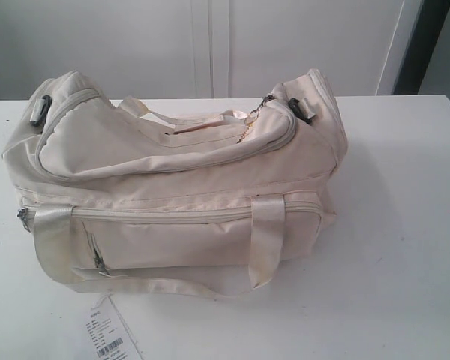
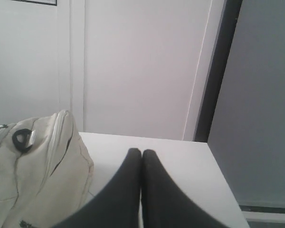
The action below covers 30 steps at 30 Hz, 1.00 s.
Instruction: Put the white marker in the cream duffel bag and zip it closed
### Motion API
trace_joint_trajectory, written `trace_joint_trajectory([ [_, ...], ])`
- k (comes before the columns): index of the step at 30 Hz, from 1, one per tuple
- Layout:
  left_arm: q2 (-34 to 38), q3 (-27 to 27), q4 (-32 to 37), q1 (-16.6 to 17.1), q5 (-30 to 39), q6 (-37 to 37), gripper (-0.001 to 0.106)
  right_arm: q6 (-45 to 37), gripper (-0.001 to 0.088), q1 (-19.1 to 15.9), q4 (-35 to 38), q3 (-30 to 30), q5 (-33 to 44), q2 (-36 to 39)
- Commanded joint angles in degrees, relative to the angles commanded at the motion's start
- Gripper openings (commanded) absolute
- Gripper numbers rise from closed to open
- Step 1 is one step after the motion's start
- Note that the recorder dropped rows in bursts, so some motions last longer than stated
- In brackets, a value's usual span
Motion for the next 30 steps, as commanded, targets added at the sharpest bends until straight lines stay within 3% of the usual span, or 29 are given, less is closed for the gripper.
trace_joint_trajectory([
  [13,0.00,0.00,0.00,0.00,0.00,0.00,0.000,-0.62,0.0000,0.00,1.23,13.84,2.95,-13.45],
  [30,0.00,0.00,0.00,0.00,0.00,0.00,0.000,-0.62,0.0000,0.00,2.03,22.79,1.53,-13.86],
])
